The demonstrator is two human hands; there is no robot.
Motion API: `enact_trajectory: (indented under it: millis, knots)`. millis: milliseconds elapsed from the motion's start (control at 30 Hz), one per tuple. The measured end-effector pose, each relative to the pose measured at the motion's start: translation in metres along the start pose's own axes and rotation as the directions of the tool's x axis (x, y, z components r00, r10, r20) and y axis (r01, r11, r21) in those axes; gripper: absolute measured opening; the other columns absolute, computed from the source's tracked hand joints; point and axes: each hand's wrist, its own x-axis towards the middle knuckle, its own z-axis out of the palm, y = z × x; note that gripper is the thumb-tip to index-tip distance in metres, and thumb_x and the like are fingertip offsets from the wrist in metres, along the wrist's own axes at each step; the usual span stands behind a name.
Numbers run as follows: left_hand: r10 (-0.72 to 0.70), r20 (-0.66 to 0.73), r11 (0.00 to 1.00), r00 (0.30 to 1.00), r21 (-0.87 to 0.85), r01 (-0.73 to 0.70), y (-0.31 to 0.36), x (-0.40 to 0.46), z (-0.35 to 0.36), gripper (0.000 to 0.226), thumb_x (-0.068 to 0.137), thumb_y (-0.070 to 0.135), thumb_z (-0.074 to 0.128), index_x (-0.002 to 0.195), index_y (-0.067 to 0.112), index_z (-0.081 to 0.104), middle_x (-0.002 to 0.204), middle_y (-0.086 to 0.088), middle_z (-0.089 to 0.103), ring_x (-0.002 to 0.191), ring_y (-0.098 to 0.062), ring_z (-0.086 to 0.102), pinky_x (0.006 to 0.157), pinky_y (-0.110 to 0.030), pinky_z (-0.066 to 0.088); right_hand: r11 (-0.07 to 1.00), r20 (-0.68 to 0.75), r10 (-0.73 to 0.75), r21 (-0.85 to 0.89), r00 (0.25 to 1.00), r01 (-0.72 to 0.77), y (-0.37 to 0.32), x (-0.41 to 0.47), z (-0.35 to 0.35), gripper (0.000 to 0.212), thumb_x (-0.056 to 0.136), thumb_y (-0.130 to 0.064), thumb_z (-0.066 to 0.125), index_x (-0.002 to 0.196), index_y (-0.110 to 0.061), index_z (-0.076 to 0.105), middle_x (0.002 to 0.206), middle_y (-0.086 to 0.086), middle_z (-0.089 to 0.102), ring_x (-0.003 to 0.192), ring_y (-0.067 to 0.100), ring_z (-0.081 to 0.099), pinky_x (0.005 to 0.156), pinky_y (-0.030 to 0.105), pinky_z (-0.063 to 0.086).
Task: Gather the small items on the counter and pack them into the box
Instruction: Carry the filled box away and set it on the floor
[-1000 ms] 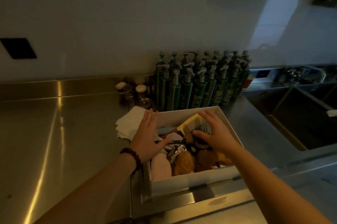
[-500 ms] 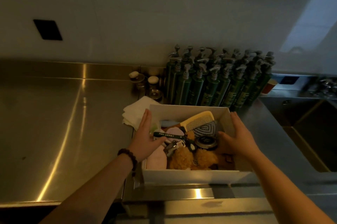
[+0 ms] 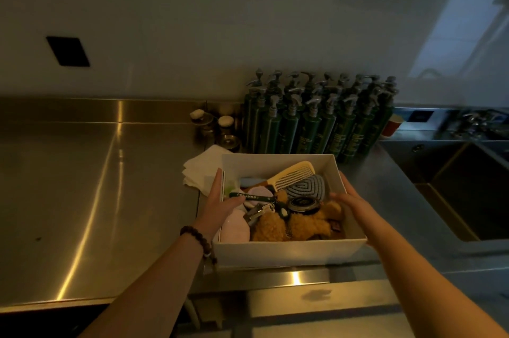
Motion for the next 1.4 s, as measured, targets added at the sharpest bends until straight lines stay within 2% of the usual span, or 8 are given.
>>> enact_trajectory:
  millis: [233,433,600,700,867,1067,1233,1400]
  knots:
    - [0.038,0.054,0.999,0.998,0.026,-0.039,0.015,-0.002,-0.002,0.084,0.086,0.019,0.062,0.146,0.041,0.006,0.154,-0.001,0.015,0.119,-0.01,0.03,0.092,-0.03,0.036,0.999,-0.036,-0.047,0.006,0.998,0.047,-0.014,-0.023,-0.006,0.08,0.07,-0.045,0.066,0.135,-0.065,0.023,0.138,-0.007,0.037,0.119,0.022,0.045,0.087,0.041,0.044]
    - [0.1,0.266,0.986,0.959,0.106,-0.132,0.034,-0.021,0.035,0.081,0.088,0.017,0.06,0.146,0.04,0.008,0.151,0.001,0.023,0.123,-0.015,0.035,0.082,-0.019,0.037,0.997,-0.255,-0.076,-0.002,0.964,0.078,-0.003,-0.098,-0.029,0.084,0.062,-0.051,0.069,0.129,-0.072,0.023,0.151,-0.004,0.03,0.131,0.029,0.037,0.108,0.059,0.03]
    - [0.141,0.446,0.959,0.884,0.161,-0.235,0.024,-0.043,0.093,0.081,0.087,0.019,0.061,0.143,0.045,0.008,0.139,0.015,0.032,0.112,0.002,0.038,0.088,-0.015,0.035,0.983,-0.435,-0.139,0.046,0.89,0.176,0.025,-0.189,-0.044,0.085,0.072,-0.031,0.066,0.14,-0.057,0.023,0.145,-0.008,0.037,0.118,0.012,0.048,0.093,0.036,0.042]
    - [0.114,0.612,0.957,0.782,0.145,-0.252,0.01,-0.063,0.14,0.075,0.085,0.019,0.063,0.131,0.06,0.019,0.112,0.034,0.037,0.085,0.026,0.049,0.06,-0.001,0.043,0.978,-0.557,-0.112,0.084,0.823,0.19,0.055,-0.257,-0.05,0.075,0.083,-0.012,0.059,0.146,-0.039,0.028,0.142,0.0,0.048,0.123,0.022,0.052,0.102,0.042,0.042]
    - [-0.001,0.85,0.964,0.527,0.14,-0.224,-0.022,-0.119,0.232,0.069,0.084,0.013,0.062,0.103,0.076,0.039,0.099,0.03,0.057,0.086,0.01,0.062,0.056,-0.014,0.052,0.938,-0.734,0.28,0.345,0.619,-0.014,0.108,-0.388,-0.053,0.043,0.083,-0.031,0.064,0.124,-0.022,0.055,0.084,0.002,0.075,0.073,0.02,0.072,0.057,0.031,0.056]
    - [-0.082,0.962,0.947,0.262,0.157,-0.28,-0.062,-0.21,0.354,0.062,0.087,0.018,0.062,0.12,0.056,0.027,0.116,0.028,0.046,0.096,0.014,0.056,0.069,-0.011,0.05,0.956,-0.897,0.248,0.288,0.366,0.058,0.171,-0.524,-0.064,0.053,0.087,-0.018,0.06,0.132,-0.036,0.039,0.137,0.008,0.051,0.124,0.03,0.051,0.107,0.055,0.037]
    - [-0.195,0.972,0.891,0.133,0.232,-0.39,-0.106,-0.28,0.46,0.084,0.088,0.022,0.061,0.146,0.037,0.003,0.151,0.006,0.021,0.125,-0.01,0.033,0.101,-0.037,0.031,0.936,-0.935,0.306,0.33,0.182,0.124,0.218,-0.611,-0.074,0.076,0.073,-0.036,0.058,0.142,-0.042,0.026,0.138,-0.005,0.045,0.127,0.022,0.044,0.092,0.035,0.047]
    - [-0.283,0.959,0.872,-0.025,0.246,-0.424,-0.146,-0.359,0.576,0.083,0.089,0.021,0.059,0.146,0.037,0.0,0.155,0.003,0.013,0.136,-0.025,0.028,0.106,-0.044,0.031,0.873,-0.91,0.415,0.397,-0.005,0.285,0.28,-0.692,-0.104,0.07,0.087,-0.018,0.057,0.144,-0.041,0.025,0.132,0.001,0.052,0.117,0.026,0.056,0.09,0.046,0.053]
